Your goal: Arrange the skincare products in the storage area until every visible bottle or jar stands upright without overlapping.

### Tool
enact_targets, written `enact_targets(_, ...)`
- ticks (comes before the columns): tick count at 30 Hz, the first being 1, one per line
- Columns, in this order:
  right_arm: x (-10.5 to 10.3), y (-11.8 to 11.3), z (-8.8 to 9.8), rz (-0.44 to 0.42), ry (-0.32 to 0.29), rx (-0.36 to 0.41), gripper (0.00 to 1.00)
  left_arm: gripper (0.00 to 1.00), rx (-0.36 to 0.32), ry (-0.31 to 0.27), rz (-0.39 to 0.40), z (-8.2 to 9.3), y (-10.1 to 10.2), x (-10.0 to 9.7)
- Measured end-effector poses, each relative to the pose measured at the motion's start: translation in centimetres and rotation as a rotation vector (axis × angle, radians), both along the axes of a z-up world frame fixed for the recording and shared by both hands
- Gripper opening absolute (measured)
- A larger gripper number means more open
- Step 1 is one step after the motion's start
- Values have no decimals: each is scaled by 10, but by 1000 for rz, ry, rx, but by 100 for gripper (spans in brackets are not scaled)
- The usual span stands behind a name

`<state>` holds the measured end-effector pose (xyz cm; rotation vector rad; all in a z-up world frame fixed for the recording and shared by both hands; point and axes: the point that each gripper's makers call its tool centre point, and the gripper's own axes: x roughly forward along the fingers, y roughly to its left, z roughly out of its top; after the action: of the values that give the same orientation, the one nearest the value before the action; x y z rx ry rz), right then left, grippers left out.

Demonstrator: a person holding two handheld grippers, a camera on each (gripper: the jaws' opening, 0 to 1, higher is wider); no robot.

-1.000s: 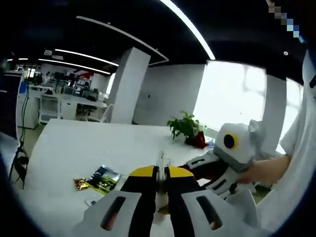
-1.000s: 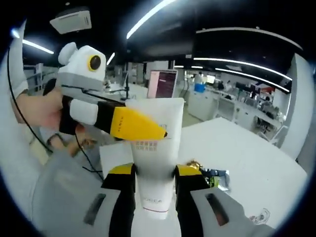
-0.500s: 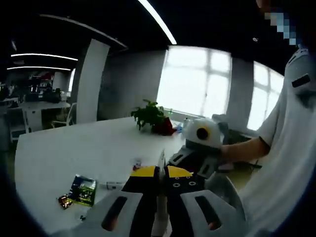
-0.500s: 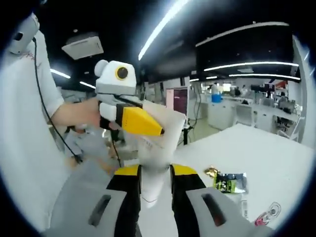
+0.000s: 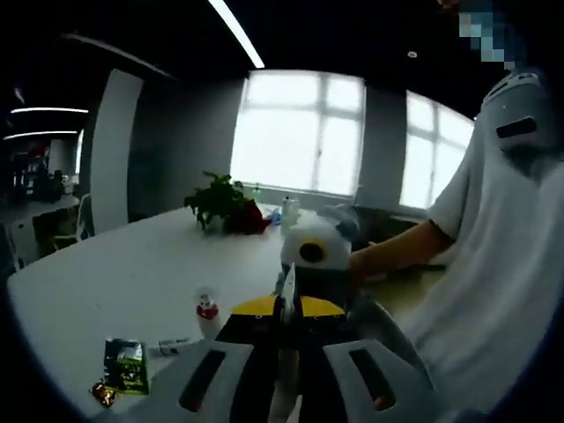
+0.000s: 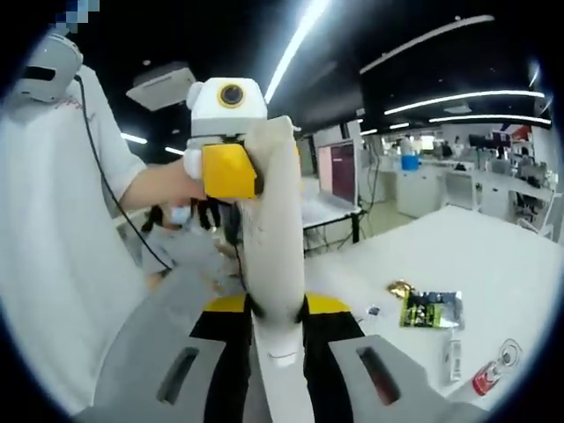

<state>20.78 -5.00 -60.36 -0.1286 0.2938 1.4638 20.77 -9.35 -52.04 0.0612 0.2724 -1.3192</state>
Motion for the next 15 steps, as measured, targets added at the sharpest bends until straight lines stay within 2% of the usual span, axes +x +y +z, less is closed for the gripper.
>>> enact_targets(2,0,-4,-5,2,-11,-22,19,3,48,-30,-23,-6,-8,-4)
enact_targets(7,6,-14,-23,2,-37,-104,19,4,145,-59,-44,-25,-15,1)
enact_targets(9,8,-16,-30,3,-42,-126,19,4,174,-60,-45,-31,-20,0)
enact_targets(12,13,-20,-46,-6,-48,-174,19,4,278,-65,-51,-50,-21,3)
enact_targets(15,15,-21,-61,-10,-54,-207,19,4,314,-62,-73,-64,-26,7)
